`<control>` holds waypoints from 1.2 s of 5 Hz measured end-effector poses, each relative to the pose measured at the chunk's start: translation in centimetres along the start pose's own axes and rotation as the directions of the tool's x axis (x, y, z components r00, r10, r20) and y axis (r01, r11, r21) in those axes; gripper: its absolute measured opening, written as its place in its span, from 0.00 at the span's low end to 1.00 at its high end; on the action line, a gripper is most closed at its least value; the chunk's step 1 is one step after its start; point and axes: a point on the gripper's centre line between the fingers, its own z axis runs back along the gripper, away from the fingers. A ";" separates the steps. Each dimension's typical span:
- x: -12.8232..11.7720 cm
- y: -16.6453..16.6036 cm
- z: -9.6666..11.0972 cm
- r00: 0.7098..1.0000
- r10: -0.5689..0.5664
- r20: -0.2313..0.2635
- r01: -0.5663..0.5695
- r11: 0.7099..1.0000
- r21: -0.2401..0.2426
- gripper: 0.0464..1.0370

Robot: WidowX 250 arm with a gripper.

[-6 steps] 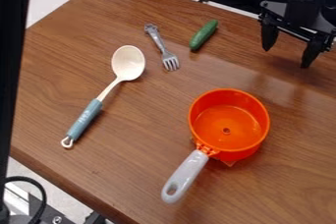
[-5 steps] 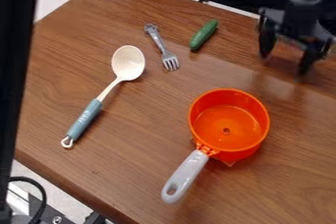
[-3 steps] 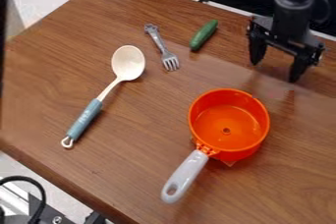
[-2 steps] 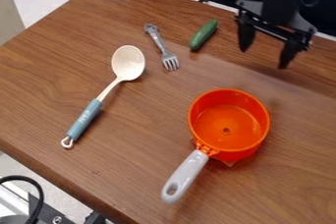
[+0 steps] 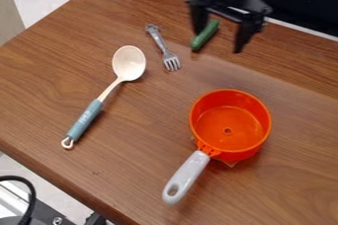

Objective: Move spoon to orange pan

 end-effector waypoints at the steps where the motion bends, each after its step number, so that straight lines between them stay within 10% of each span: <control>1: -2.5 3.9 0.4 0.999 -0.009 -0.047 0.010 1.000 0.021 0.96; 6: -13.3 9.4 -2.1 0.973 -0.197 -0.119 0.188 0.978 -0.090 0.96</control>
